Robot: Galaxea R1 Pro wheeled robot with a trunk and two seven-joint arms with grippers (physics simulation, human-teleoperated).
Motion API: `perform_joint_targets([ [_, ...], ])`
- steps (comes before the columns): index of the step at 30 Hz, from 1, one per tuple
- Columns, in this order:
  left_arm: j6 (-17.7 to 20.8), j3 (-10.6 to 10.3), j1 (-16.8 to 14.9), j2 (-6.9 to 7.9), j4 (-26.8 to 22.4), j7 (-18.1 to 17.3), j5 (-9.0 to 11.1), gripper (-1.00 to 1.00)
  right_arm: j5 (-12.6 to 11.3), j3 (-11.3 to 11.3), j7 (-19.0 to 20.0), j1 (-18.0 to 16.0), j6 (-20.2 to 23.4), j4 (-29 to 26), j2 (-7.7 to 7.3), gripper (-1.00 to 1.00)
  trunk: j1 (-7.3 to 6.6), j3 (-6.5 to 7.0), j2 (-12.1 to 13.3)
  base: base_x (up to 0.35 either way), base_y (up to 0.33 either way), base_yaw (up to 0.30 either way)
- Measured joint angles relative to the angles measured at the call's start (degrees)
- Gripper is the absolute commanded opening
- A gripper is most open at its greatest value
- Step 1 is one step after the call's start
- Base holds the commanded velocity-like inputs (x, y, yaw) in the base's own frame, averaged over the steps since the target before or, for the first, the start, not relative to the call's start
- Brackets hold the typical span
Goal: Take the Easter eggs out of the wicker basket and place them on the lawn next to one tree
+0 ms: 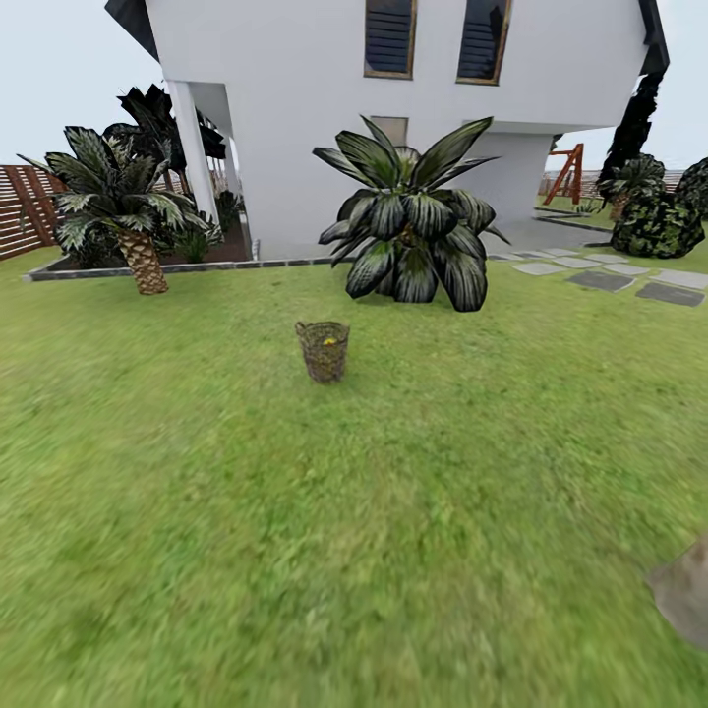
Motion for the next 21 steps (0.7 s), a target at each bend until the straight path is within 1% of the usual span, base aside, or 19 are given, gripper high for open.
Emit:
perform_joint_targets([
  [11, -0.1, 0.0, 0.0, 0.00, 0.0, 0.0, 0.0, 1.00, -0.1, 0.0, 0.0, 0.0, 0.0, -0.1, 0.20, 1.00, 0.00, -0.04, 0.0, 0.299, 0.220, 0.000],
  [21, -0.1, 0.0, 0.0, 0.00, 0.0, 0.0, 0.0, 1.00, -0.2, 0.0, 0.0, 0.0, 0.0, -0.1, 0.18, 1.00, 0.00, -0.65, 0.0, 0.299, 0.220, 0.000],
])
